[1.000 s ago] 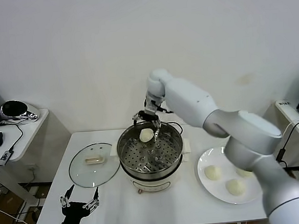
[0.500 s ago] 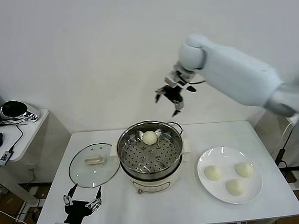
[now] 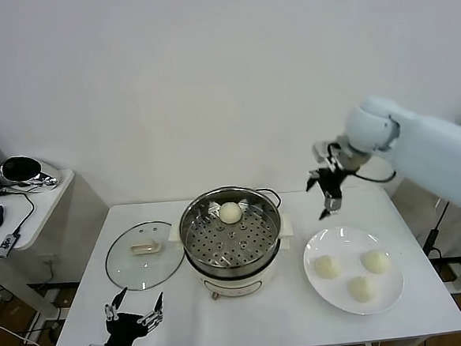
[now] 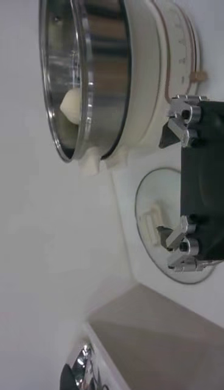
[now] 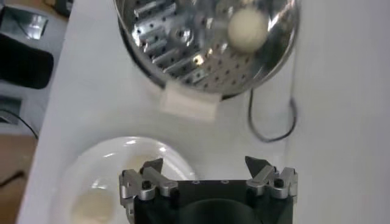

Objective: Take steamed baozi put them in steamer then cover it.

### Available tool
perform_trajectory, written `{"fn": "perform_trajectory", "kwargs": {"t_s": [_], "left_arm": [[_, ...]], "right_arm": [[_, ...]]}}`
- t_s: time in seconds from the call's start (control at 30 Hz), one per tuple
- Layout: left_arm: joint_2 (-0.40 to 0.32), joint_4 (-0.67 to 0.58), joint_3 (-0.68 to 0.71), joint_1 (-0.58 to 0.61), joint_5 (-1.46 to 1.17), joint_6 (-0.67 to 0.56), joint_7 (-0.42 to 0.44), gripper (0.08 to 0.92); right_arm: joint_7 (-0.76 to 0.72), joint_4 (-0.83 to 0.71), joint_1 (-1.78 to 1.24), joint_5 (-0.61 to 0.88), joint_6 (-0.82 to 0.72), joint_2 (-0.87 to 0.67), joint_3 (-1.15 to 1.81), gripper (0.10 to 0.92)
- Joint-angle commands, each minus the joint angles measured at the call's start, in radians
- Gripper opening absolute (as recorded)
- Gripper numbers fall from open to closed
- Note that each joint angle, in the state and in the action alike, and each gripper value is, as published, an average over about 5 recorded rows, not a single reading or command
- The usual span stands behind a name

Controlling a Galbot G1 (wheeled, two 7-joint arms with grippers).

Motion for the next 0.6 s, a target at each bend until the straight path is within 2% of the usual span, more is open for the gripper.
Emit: {"fn": "perform_trajectory", "kwargs": {"t_s": [0.03, 0.23, 0.6], "left_arm": [[-0.005, -0.009, -0.001, 0.011, -0.008, 0.015, 0.001, 0.823], [-0.004, -0.011, -0.011, 0.013, -0.008, 0.016, 0.002, 0.823], [-0.006, 0.017, -0.016, 0.005, -0.008, 0.018, 0.003, 0.823]], "right_arm": [[0.091, 0.116, -0.228, -0.082, -0.165, -0.119, 0.051, 0.823], [0.109, 0.078, -0.356, -0.129, -0.153, -0.083, 0.095, 0.823], [0.142, -0.013, -0.409, -0.158, -0.128, -0.012, 0.095, 0.823]]}}
